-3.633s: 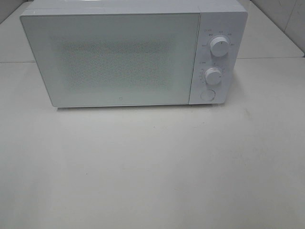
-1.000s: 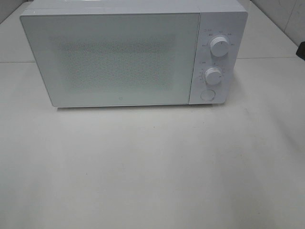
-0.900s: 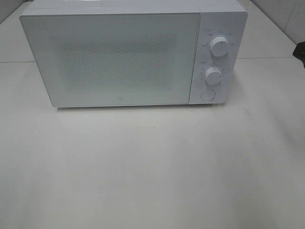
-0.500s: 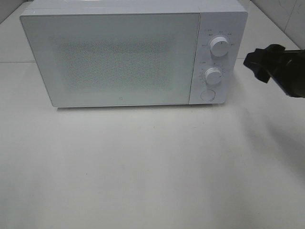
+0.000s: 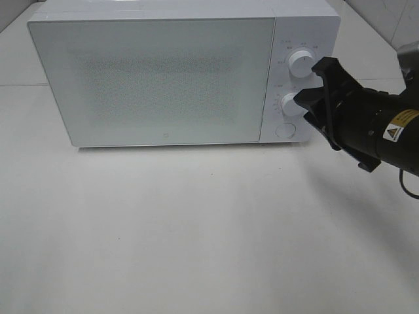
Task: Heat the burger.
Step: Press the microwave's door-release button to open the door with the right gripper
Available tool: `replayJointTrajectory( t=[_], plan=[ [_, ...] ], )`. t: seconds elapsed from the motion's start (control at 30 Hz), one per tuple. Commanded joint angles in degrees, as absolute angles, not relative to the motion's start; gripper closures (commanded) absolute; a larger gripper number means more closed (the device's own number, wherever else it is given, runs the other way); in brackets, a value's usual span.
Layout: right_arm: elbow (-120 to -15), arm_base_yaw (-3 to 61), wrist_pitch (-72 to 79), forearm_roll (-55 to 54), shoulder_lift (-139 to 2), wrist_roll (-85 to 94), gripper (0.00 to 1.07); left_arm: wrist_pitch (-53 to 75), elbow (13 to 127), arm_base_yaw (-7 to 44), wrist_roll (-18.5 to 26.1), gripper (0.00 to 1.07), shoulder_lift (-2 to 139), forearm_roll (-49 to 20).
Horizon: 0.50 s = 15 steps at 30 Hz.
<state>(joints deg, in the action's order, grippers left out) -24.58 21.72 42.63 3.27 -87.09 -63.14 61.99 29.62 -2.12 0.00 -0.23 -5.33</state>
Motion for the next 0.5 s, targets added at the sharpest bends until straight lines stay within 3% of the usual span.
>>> replayJointTrajectory(
  t=[0.03,0.07,0.2,0.5],
  plan=[
    [-24.4,22.2,44.3,3.3,-88.2,-72.5,0.87,61.2,29.6,-2.2,0.0,0.06,-1.3,-5.7],
    [-24.4,22.2,44.6,3.2,-89.3,-79.0,0.96,61.2,29.6,-2.2,0.0,0.06,-1.3,-5.7],
    [-24.4,22.2,44.7,3.2,-91.8,-87.1,1.05,61.2,29.6,-2.2,0.0,0.06,-1.3,-5.7],
    [-24.4,22.2,45.7,-2.5,-95.6,-90.9,1.07,61.2,29.6,-2.2,0.0,0.06,-1.3,-5.7]
  ],
)
